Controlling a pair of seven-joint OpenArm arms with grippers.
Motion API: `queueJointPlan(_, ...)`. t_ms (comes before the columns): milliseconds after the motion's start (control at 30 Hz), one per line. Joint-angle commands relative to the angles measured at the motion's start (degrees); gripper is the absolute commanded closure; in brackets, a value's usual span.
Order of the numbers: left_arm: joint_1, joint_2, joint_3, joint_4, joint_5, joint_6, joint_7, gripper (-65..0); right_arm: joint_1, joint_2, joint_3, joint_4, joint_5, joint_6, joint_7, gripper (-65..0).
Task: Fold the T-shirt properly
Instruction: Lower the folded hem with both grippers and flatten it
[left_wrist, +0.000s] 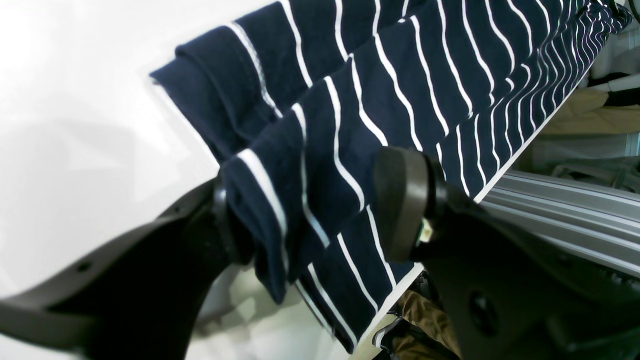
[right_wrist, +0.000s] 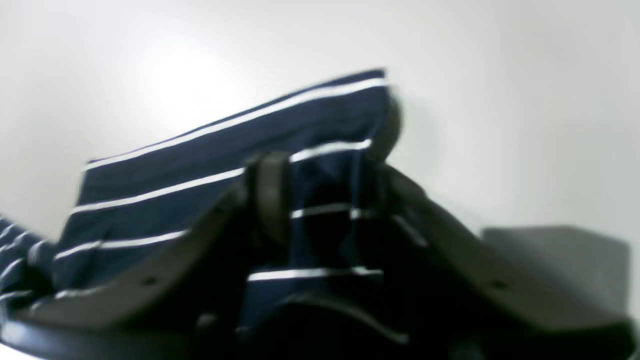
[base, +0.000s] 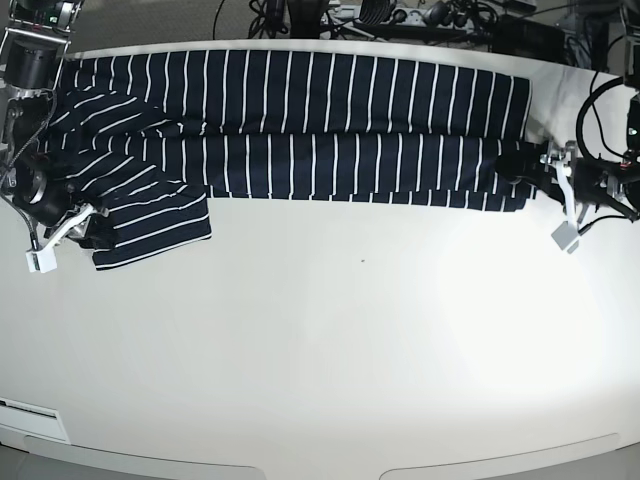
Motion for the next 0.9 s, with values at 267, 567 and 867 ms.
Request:
queueJointPlan(267, -0.85, -1.46, -0.63, 0.63, -0.97, 0.02, -0.07, -37.7, 0.79, 2.62, 0.28, 7.74, 21.66, 0.3, -12.66, 0.0)
queueJointPlan(567, -0.85, -1.46, -0.63, 0.63, -0.97, 0.0, -0.07, -37.7, -5.27, 8.35, 0.28, 31.39, 34.65, 0.3, -30.7, 0.0)
queueJointPlan(867, -0.85, -1.46, -0.63, 0.63, -0.97, 0.0, -0.07, -37.7, -17.68, 14.19, 0.28, 42.77, 34.65, 0.3, -30.7, 0.0)
